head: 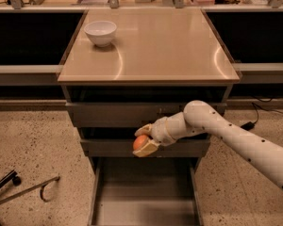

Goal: Pick orange from bottom drawer and place on counter

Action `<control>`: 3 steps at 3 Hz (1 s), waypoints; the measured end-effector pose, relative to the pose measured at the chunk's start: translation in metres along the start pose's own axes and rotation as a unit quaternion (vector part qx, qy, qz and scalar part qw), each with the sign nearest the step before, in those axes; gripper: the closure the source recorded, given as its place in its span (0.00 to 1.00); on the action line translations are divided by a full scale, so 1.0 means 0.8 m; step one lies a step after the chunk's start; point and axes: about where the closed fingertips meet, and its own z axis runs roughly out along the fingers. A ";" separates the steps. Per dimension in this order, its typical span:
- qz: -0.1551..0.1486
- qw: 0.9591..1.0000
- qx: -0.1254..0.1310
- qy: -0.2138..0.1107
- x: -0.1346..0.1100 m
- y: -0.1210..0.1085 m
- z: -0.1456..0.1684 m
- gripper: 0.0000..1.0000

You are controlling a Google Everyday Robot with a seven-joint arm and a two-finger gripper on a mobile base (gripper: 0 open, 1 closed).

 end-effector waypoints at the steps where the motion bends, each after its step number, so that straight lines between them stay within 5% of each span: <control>1: 0.000 1.000 0.000 0.000 0.000 0.000 0.000 1.00; 2: -0.016 1.000 0.005 0.000 -0.035 -0.010 -0.041 1.00; 3: -0.058 0.998 0.014 -0.009 -0.103 -0.004 -0.107 1.00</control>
Offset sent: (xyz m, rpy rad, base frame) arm 0.0204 -0.0311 0.1316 -0.0144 -0.0989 0.0297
